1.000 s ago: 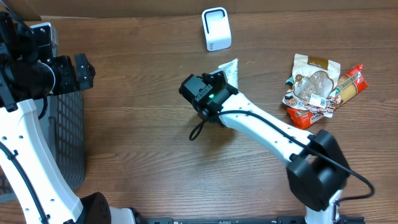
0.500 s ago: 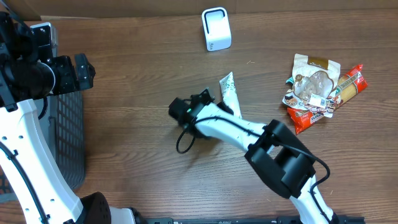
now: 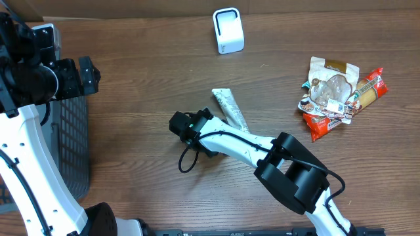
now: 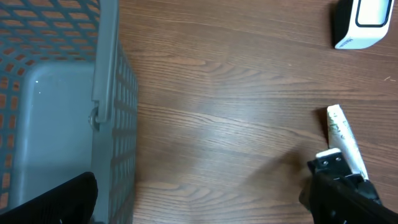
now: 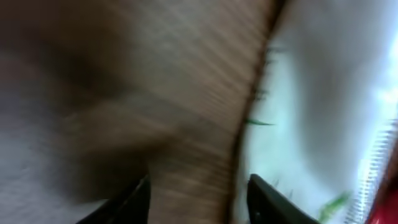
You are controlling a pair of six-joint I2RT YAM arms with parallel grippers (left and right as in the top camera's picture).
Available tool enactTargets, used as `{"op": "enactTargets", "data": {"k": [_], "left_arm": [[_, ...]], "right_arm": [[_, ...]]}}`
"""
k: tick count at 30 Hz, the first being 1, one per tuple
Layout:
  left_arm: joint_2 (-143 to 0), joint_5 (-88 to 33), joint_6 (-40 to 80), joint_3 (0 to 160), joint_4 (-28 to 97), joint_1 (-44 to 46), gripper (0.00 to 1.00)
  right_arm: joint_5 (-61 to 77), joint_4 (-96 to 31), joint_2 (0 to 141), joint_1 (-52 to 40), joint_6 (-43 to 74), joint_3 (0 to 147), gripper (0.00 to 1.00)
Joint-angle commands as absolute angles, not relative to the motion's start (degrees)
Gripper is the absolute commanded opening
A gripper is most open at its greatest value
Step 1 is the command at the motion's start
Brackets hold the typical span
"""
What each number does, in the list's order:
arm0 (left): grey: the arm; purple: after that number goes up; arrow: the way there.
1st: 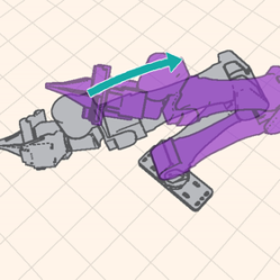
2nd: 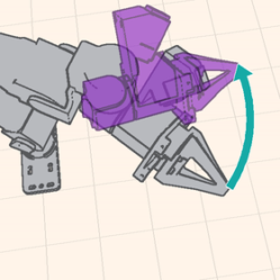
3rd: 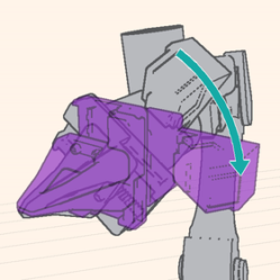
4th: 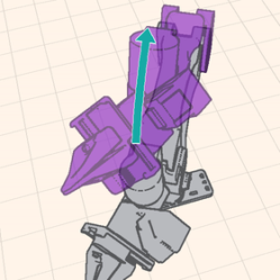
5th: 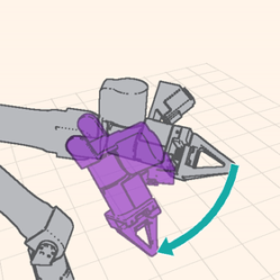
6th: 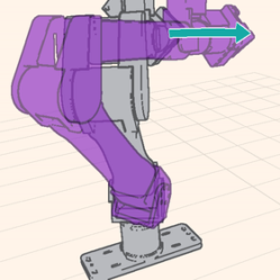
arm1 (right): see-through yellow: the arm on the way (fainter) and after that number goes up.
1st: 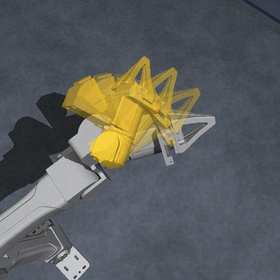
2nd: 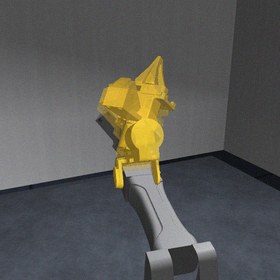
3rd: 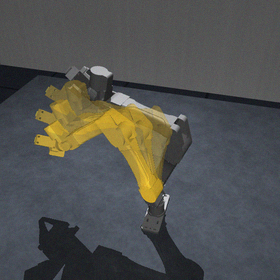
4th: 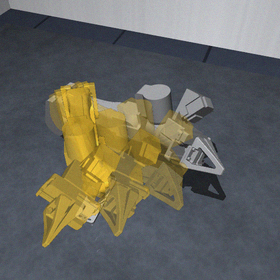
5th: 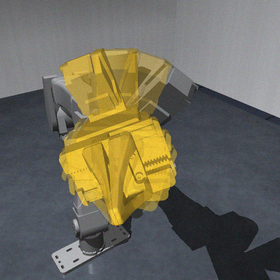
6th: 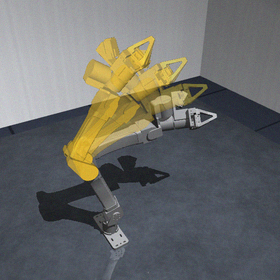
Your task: Scan the item barcode
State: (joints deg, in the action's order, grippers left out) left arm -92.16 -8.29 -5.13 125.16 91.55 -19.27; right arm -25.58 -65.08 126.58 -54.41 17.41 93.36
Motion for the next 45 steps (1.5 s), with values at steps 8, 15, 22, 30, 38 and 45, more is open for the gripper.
{"op": "enactTargets", "data": {"k": [8, 15, 22, 30, 38, 45], "left_arm": [[-92.0, -8.4, -6.4, 125.3, 91.5, -19.5, 1.00], [-92.0, -8.4, -6.4, 125.3, 91.5, -19.5, 1.00], [-92.0, -8.4, -6.4, 125.3, 91.5, -19.5, 1.00], [-92.0, -8.4, -6.4, 125.3, 91.5, -19.5, 1.00], [-92.0, -8.4, -6.4, 125.3, 91.5, -19.5, 1.00], [-92.0, -8.4, -6.4, 125.3, 91.5, -19.5, 1.00]], "right_arm": [[-14.5, -67.2, 121.6, -52.9, 18.4, 101.8, 0.53], [-20.0, -69.4, 113.3, -48.1, 16.7, 105.0, 0.59], [-17.1, -75.4, 112.7, -38.1, 7.8, 104.0, 0.66], [-8.0, -74.0, 113.5, -29.9, 6.8, 101.9, 0.71], [-1.3, -69.6, 116.4, -29.1, 6.8, 101.9, 0.62], [2.0, -69.4, 119.9, -29.2, 4.6, 101.4, 0.60]]}}
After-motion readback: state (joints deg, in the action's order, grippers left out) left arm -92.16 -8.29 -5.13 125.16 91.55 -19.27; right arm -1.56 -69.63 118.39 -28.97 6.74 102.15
